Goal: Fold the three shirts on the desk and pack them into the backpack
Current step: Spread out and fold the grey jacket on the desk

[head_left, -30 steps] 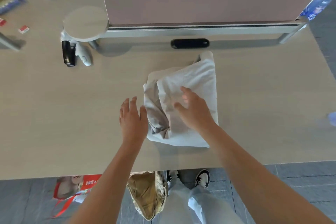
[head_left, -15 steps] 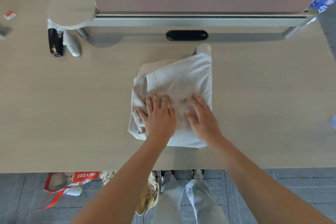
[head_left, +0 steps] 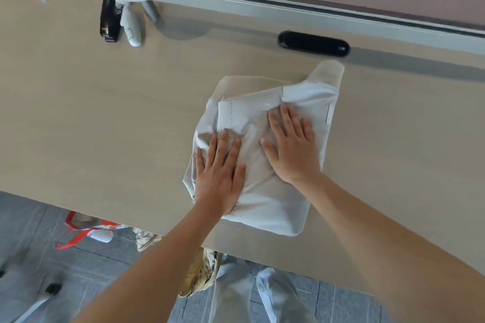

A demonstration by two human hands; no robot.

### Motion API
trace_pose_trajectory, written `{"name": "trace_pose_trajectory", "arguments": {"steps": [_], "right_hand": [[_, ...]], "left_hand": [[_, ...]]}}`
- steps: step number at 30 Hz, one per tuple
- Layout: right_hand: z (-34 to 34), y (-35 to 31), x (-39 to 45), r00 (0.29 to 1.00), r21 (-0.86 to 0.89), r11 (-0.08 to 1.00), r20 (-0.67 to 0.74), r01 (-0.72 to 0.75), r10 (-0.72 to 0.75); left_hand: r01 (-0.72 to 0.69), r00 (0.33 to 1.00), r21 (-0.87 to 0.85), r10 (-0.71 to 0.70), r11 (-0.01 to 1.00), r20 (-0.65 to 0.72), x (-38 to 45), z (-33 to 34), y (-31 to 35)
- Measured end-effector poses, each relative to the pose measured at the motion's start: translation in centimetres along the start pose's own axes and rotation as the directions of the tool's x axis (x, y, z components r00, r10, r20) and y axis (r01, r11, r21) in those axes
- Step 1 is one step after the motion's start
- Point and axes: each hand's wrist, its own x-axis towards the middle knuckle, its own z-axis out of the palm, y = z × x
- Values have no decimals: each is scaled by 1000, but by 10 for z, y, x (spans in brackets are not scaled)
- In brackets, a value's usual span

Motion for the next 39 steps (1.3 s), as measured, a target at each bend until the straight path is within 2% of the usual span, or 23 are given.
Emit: {"name": "trace_pose_trajectory", "arguments": {"steps": [3, 7, 11, 13, 18, 20, 22, 25, 27, 30, 32, 35, 37, 39], "right_hand": [[12, 4, 3, 1000, -22, 1000, 11, 0, 0], [7, 5, 5, 999, -16, 1000, 39, 12, -11], [-11, 7, 12, 999, 17, 999, 22, 47, -48], [-24, 11, 21, 994, 34, 993, 25, 109, -110], [-36, 23, 62, 931, 42, 935, 90, 352, -355], [-28, 30, 73, 912, -23, 918, 126, 396, -390], [-17, 37, 79, 917, -76, 919, 138, 387, -374], [-5, 46, 74, 949, -82, 949, 106, 305, -296], [-5, 51, 64, 977, -79, 975, 71, 207, -202], [-6, 59, 35, 1000, -57, 998, 17, -13, 14], [-6, 63, 10, 984, -15, 983, -11, -181, 180], [-4, 60, -33, 903, 40, 902, 6, -430, 430], [-4, 52, -59, 820, 71, 817, 52, -572, 569], [-11, 46, -79, 758, 90, 754, 117, -651, 641]], "left_hand": [[11, 1000, 14, -11, 1000, -6, 3, 5, 0], [62, 993, 25, -64, 998, 101, 7, -3, 4], [254, 957, 40, -257, 966, 133, 2, -26, 37], [372, 924, 19, -372, 928, 87, -4, -34, 68], [540, 841, -14, -540, 841, -9, -9, -12, 136], [572, 820, -3, -571, 820, -42, -7, 4, 141], [560, 826, 3, -558, 829, -74, -4, 16, 135], [475, 879, 51, -470, 879, -85, 1, 23, 118], [371, 928, 94, -365, 924, -68, 8, 19, 105], [138, 990, 186, -137, 973, -18, 17, 11, 85], [-53, 998, 225, 45, 973, 42, 28, 7, 74], [-362, 932, 254, 337, 897, 138, 47, 1, 60], [-540, 841, 264, 499, 799, 210, 62, -3, 55], [-651, 759, 265, 595, 711, 265, 75, -7, 55]]}}
